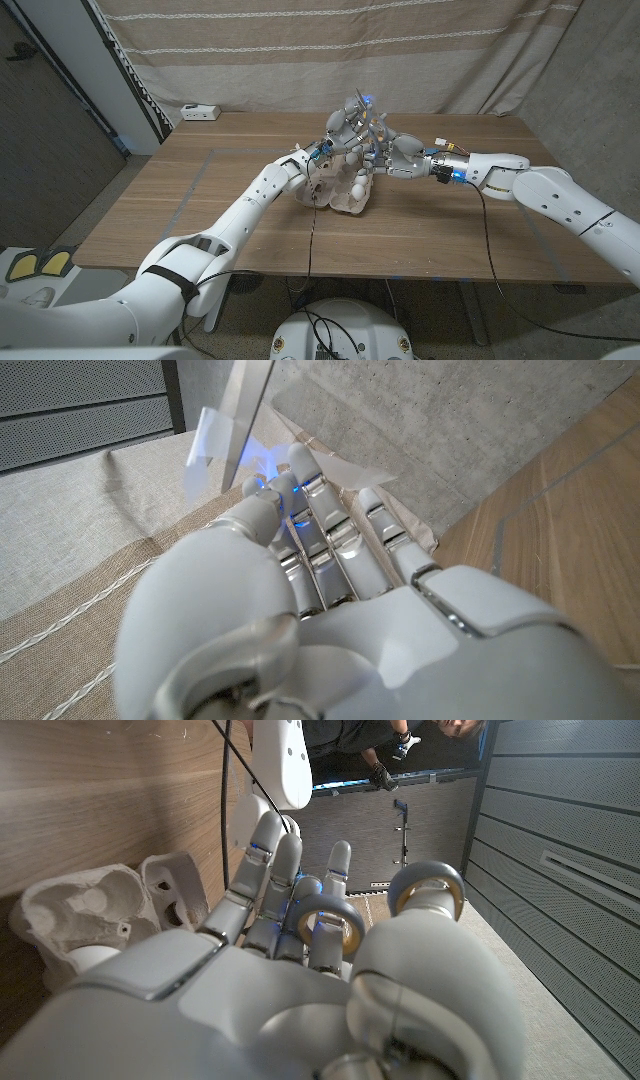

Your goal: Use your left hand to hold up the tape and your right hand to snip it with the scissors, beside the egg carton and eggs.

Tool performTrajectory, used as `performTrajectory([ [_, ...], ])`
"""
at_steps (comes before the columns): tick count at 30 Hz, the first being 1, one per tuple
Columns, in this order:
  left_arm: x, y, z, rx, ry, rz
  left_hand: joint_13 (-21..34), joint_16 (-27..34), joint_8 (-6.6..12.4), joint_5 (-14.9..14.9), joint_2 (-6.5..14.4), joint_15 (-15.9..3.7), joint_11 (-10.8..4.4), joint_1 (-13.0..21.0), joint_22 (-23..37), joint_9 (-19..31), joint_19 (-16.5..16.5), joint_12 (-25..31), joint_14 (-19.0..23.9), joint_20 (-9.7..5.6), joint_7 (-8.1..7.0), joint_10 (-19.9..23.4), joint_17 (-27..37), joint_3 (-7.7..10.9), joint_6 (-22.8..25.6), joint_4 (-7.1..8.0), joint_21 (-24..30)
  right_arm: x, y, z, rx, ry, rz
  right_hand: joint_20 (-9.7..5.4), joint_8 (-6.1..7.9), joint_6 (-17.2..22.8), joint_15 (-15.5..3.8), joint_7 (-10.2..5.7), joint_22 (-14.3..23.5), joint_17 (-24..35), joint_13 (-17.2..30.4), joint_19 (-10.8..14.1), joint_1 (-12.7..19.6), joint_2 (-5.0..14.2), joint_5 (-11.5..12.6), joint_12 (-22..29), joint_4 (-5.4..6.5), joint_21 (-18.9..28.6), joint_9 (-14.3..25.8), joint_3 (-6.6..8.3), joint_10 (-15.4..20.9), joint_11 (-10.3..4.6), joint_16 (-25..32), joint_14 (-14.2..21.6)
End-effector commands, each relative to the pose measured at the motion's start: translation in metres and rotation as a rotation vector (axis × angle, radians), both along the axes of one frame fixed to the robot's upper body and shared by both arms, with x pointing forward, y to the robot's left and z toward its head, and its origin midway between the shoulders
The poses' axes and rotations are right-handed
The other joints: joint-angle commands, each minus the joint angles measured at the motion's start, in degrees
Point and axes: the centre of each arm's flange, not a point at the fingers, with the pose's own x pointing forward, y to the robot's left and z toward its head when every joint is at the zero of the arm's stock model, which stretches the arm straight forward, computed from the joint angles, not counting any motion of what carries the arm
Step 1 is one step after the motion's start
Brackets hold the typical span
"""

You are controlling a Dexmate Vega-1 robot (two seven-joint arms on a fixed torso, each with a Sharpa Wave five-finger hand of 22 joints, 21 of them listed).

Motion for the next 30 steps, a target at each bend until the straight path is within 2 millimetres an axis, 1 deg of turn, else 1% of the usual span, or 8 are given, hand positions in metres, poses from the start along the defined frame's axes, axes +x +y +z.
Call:
performTrajectory([
  [1, -0.0025, 0.002, -0.0006, 0.0, -0.006, -0.01, 22.2, 0.3, 0.36, 0.4, 0.2, -0.01, -0.69, 0.1, 0.1, 0.1, -0.2, 4.3, 0.4, -8.12, 0.23, 1.5, 0.3, 0.26, 1.0, 0.03, 0.5, -0.0022, 0.003, -0.0022, -0.001, 0.001, -0.005, 0.08, -0.14, -1.8, -3.17, 2.4, 0.1, 0.1, -0.6, 0.6, 0.9, 0.16, 0.0, -0.1, 0.13, -0.1, 0.4, 0.05, 1.6, -0.79, 0.4, 0.4],
  [4, -0.0031, 0.0029, -0.0012, -0.002, -0.006, -0.009, 22.1, 0.3, 0.32, 0.4, 0.2, -0.01, -0.69, 0.1, 0.1, 0.0, -0.2, 4.4, 0.4, -8.13, 0.42, 1.6, 0.3, 0.29, 0.9, 0.02, 0.5, -0.0026, 0.0032, -0.0025, -0.001, 0.007, -0.008, 0.1, -0.12, -1.6, -3.09, 2.32, 0.1, 0.1, -0.3, 0.6, 0.9, 0.17, 0.0, 0.1, 0.1, -0.2, 0.4, 0.07, 1.5, -0.82, 0.4, 0.7],
  [6, -0.0037, 0.0041, -0.0019, -0.005, -0.005, -0.01, 22.0, 0.3, 0.37, 0.4, 0.2, -0.01, -0.68, 0.2, 0.1, 0.0, -0.2, 4.3, 0.5, -8.13, 0.25, 1.5, 0.3, 0.3, 1.0, 0.04, 0.5, -0.0036, 0.004, -0.0029, -0.002, 0.004, -0.006, 0.02, -0.07, -1.3, -3.22, 2.24, 0.1, -0.1, -0.7, 0.7, 1.1, 0.48, 0.0, -0.1, 0.08, -0.2, 0.4, 0.27, 1.7, -0.84, 0.3, 0.7],
  [20, -0.0081, 0.0052, -0.005, -0.012, -0.007, -0.013, 22.0, 0.3, 0.62, 0.4, 0.2, 0.0, -0.67, 0.1, 0.1, 0.0, -0.2, 4.4, 0.6, -8.13, 0.3, 1.6, 0.3, 0.34, 1.0, 0.05, 0.6, -0.0086, 0.003, -0.004, 0.0, 0.004, -0.016, -0.04, -0.38, -1.3, -3.14, 2.21, 0.1, -0.1, 0.3, 0.9, 1.2, 0.63, -0.1, 0.4, 0.09, -0.4, 0.6, 0.45, 1.7, -0.87, 0.6, 0.5],
  [23, -0.0092, 0.0049, -0.0056, -0.012, -0.008, -0.013, 21.9, 0.3, 0.65, 0.4, 0.2, -0.01, -0.68, 0.1, 0.1, 0.0, -0.2, 4.4, 0.6, -8.12, 0.14, 1.6, 0.3, 0.35, 1.0, 0.06, 0.6, -0.0098, 0.0027, -0.0046, -0.002, -0.001, -0.014, -0.09, -0.41, -1.2, -3.35, 2.23, 0.1, -0.2, 0.3, 1.0, 1.2, 0.78, -0.1, 0.4, 0.14, -0.4, 0.6, 0.53, 1.7, -0.85, 0.7, 0.5],
  [30, -0.0112, 0.0044, -0.0062, -0.011, -0.009, -0.009, 21.9, 0.3, 0.76, 0.4, 0.1, -0.01, -0.67, 0.1, 0.1, 0.0, -0.2, 4.4, 0.6, -8.13, 0.34, 1.6, 0.3, 0.39, 0.9, 0.04, 0.7, -0.012, 0.0018, -0.0061, -0.002, -0.003, -0.014, -0.11, -0.48, -1.2, -3.32, 2.22, 0.1, -0.3, -0.3, 0.9, 1.5, 0.98, -0.1, 0.0, 0.05, -0.5, 0.7, 0.73, 1.8, -0.85, 0.7, 0.5],
])
